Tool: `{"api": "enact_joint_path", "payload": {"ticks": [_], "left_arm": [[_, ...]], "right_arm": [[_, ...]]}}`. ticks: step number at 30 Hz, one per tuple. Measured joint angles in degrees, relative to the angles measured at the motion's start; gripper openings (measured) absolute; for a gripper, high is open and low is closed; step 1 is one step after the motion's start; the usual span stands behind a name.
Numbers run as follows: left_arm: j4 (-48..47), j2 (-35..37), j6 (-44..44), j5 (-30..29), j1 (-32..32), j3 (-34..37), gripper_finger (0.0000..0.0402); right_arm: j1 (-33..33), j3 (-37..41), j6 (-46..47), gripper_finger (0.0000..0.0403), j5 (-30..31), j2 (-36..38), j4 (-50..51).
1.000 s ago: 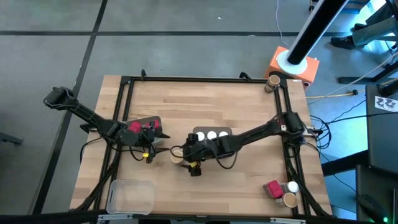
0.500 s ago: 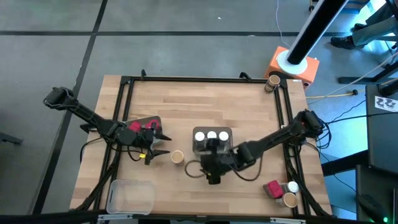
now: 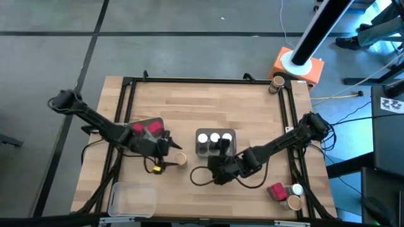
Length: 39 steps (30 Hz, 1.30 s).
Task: Sort spices by type
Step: Put the left gold seasoning bottle into the transparent bin
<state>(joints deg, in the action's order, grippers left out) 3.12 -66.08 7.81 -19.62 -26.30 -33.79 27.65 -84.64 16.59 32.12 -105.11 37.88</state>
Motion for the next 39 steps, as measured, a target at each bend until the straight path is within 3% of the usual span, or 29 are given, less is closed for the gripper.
{"api": "enact_joint_path", "payload": {"ticks": [9, 15, 39], "left_arm": [[-10.62, -6.91, 2.94, -0.01, -0.50, -9.74, 0.0318], [-11.28, -6.89, 7.06, -0.05, -0.24, -9.65, 0.0318], [-12.88, -14.12, 6.77, 0.18, -0.26, -8.60, 0.0313]], "right_arm": [[3.36, 0.00, 0.09, 0.0379, 4.11, -0.03, 0.37], [5.19, 0.00, -0.27, 0.0379, 7.76, -0.03, 0.68], [4.98, 0.00, 2.43, 0.0379, 7.34, -0.05, -2.50]]}}
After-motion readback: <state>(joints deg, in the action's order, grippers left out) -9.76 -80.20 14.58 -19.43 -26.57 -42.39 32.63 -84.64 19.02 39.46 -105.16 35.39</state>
